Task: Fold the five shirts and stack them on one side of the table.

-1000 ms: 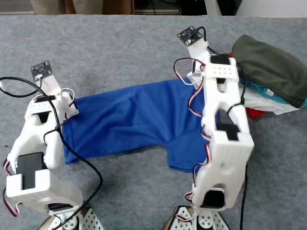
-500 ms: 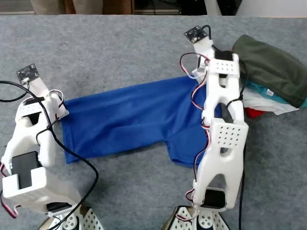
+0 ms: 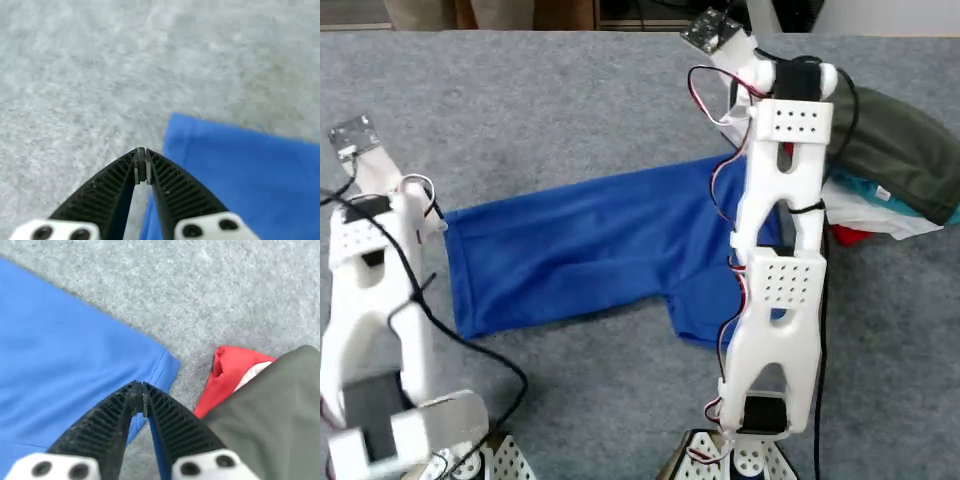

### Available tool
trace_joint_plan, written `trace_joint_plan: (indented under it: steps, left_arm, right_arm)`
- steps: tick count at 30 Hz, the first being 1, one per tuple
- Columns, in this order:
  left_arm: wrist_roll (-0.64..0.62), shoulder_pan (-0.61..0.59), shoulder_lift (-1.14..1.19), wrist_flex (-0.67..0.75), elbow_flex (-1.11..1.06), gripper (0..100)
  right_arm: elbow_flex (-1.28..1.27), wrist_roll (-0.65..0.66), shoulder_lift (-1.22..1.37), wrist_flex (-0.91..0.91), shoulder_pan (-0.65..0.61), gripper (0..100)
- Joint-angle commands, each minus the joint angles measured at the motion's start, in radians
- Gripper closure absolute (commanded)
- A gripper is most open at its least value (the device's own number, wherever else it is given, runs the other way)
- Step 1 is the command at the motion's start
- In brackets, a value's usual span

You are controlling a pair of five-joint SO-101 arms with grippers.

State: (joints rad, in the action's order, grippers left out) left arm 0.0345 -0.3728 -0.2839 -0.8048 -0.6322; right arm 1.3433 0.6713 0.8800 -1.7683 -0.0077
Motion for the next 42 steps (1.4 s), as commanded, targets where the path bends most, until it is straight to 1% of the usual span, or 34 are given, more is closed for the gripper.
trace_joint_plan:
  steps: [1,3,6,9,12,16,22,25,27,30,34,36,40,42]
  left_arm:
    - [0.043,0.025,-0.222,-0.008,-0.117,98]
    - [0.043,0.025,-0.312,0.018,-0.203,98]
    - [0.041,0.025,-0.4,0.107,-0.351,98]
    - [0.041,-0.002,-0.407,0.193,-0.462,98]
    - [0.023,-0.026,-0.407,0.267,-0.543,98]
    - [-0.015,-0.054,-0.407,0.321,-0.569,98]
    - [-0.031,-0.068,-0.409,0.327,-0.565,98]
    - [-0.043,-0.068,-0.409,0.327,-0.563,98]
    - [-0.043,-0.069,-0.409,0.327,-0.555,98]
    - [-0.043,-0.068,-0.409,0.327,-0.555,98]
    - [-0.043,-0.066,-0.407,0.327,-0.555,98]
    - [-0.043,-0.064,-0.407,0.334,-0.555,98]
    - [-0.043,-0.054,-0.395,0.361,-0.565,98]
    - [-0.043,-0.048,-0.364,0.361,-0.554,98]
  right_arm:
    - [-0.05,0.018,-0.13,-0.021,-0.028,99.2]
    - [-0.168,0.032,-0.205,-0.021,-0.038,99.1]
    - [-0.39,0.046,-0.358,-0.02,-0.058,99.1]
    - [-0.661,0.055,-0.549,-0.02,-0.071,99.1]
    - [-0.96,0.104,-0.75,-0.014,-0.084,99.1]
    - [-1.342,0.203,-1.009,0.017,-0.087,99.0]
    - [-1.825,0.242,-1.337,0.229,-0.085,99.0]
    - [-2.041,0.364,-1.472,0.321,-0.084,99.3]
    - [-2.167,0.387,-1.547,0.367,-0.081,99.0]
    - [-2.322,0.387,-1.62,0.446,-0.085,96.8]
    - [-2.436,0.391,-1.61,0.499,-0.085,81.5]
    - [-2.453,0.393,-1.596,0.505,-0.094,75.9]
    - [-2.459,0.419,-1.56,0.508,-0.12,75.6]
    - [-2.459,0.434,-1.532,0.539,-0.12,75.6]
